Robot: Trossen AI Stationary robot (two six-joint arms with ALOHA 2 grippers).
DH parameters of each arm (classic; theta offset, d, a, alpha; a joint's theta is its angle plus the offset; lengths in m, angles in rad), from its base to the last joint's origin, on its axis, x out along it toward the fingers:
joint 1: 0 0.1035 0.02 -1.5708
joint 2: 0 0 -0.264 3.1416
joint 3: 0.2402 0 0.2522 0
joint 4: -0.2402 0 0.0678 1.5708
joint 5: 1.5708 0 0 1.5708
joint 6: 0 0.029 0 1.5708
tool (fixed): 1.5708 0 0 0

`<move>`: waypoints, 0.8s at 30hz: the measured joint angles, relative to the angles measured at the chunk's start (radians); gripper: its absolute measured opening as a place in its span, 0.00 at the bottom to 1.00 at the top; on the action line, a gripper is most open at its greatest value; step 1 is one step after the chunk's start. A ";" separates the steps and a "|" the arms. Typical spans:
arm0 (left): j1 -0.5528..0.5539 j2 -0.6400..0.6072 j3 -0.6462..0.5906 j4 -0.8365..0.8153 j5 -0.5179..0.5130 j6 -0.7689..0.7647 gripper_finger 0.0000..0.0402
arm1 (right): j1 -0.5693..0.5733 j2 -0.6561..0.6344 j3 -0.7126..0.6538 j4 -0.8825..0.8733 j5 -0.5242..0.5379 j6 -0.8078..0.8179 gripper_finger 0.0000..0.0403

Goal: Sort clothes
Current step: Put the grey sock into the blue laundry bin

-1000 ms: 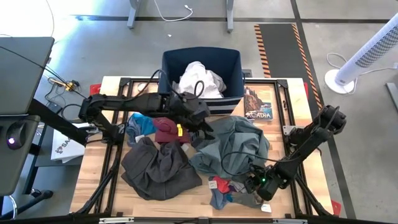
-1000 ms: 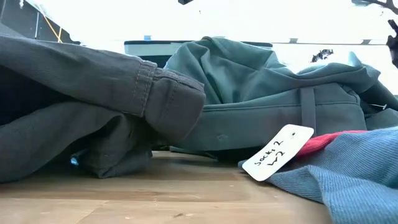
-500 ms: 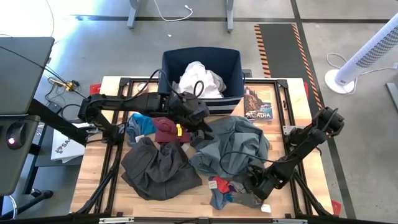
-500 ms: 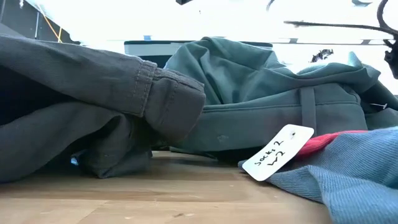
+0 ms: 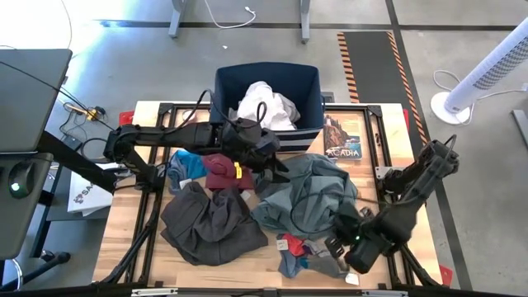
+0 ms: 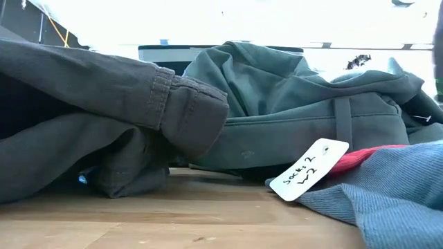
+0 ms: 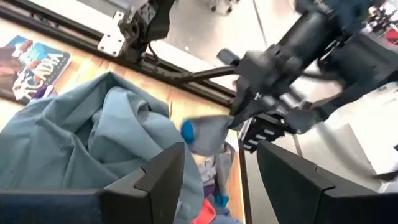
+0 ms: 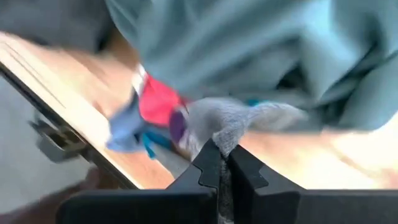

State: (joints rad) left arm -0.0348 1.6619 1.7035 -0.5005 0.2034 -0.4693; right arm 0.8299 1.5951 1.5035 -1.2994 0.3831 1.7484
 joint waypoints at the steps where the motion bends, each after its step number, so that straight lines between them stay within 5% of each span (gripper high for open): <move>1: 0.002 0.000 0.000 0.011 0.004 0.000 0.49 | 0.000 0.000 0.045 -0.038 0.032 -0.011 0.00; 11: -0.005 0.000 0.000 0.206 0.101 -0.017 0.49 | -0.020 0.000 0.337 -0.151 0.420 -0.240 0.00; 24: -0.056 0.000 0.000 0.266 0.104 0.175 0.49 | -0.154 0.000 0.414 0.123 0.422 -0.676 0.00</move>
State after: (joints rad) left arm -0.0911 1.6623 1.7031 -0.2341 0.3073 -0.2947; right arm 0.6756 1.5951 1.9179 -1.1759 0.8051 1.0724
